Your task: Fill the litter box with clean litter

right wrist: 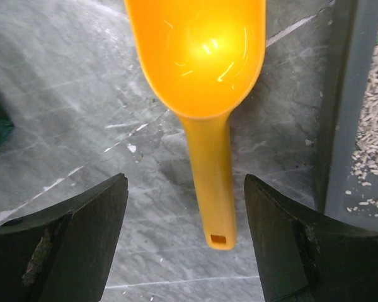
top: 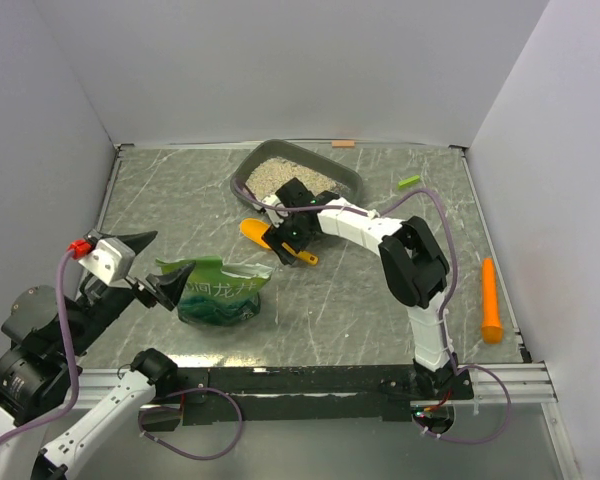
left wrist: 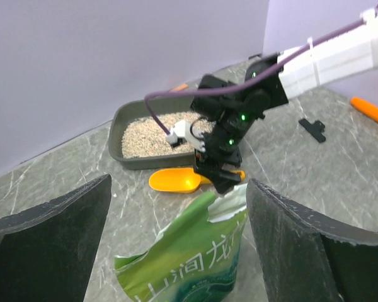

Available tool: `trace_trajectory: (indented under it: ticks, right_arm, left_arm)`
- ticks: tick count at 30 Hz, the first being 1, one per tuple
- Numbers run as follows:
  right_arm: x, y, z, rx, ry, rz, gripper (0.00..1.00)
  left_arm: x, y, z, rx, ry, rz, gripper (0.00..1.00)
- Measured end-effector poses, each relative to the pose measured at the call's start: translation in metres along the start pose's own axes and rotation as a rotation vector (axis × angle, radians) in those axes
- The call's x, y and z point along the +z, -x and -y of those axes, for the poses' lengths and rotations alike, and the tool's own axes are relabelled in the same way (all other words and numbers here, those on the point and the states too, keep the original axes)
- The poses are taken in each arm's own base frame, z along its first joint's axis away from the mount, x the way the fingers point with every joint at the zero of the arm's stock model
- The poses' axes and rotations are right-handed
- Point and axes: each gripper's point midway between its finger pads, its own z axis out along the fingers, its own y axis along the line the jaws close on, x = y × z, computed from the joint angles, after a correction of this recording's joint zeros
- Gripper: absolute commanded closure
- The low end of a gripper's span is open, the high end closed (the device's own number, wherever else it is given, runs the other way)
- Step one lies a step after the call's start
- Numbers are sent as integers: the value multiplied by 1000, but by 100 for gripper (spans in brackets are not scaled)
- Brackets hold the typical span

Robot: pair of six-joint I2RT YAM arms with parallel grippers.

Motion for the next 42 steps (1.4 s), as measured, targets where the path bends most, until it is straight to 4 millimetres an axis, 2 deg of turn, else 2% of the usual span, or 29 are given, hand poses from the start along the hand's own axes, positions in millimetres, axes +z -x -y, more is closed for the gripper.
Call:
trace_trajectory:
  ticks: [5, 10, 15, 16, 18, 19, 20, 24, 30, 32, 35, 39, 42]
  right_arm:
    - [7, -6, 1, 5, -1, -25, 24]
    - [7, -6, 0, 8, -3, -25, 37]
    - [12, -9, 0, 17, -9, -39, 43]
    - [15, -11, 0, 19, -11, -46, 48]
    - [20, -15, 0, 23, -18, -65, 51]
    - [23, -18, 0, 26, -21, -73, 64]
    - [25, -19, 1, 26, -28, -78, 71]
    - [25, -19, 4, 33, -60, -82, 89]
    - [21, -21, 5, 40, -102, -84, 92]
    - [15, -23, 1, 38, -107, -85, 92]
    - [-10, -17, -14, 20, -110, -64, 92]
    - [-65, 14, -45, -38, -109, 60, 92]
    - [-116, 31, -65, -83, -127, 157, 92]
  left_arm:
    - [1, 6, -5, -10, 29, 23, 9]
    - [1, 7, -7, -10, 41, 27, 9]
    - [1, 7, -7, -10, 43, 28, 9]
    - [1, 7, -7, -10, 43, 28, 9]
    - [-1, 6, -7, -10, 44, 31, 9]
    - [-2, 5, -7, -10, 46, 32, 9]
    - [-3, 5, -7, -10, 46, 34, 9]
    - [-4, 3, -8, -12, 50, 36, 10]
    - [-4, 1, -8, -14, 50, 32, 11]
    - [-4, 1, -8, -20, 51, 33, 12]
    - [-5, 3, -7, -43, 50, 31, 14]
    - [-8, 16, -6, -71, 50, 23, 15]
    - [-4, 40, -7, -98, 50, 23, 16]
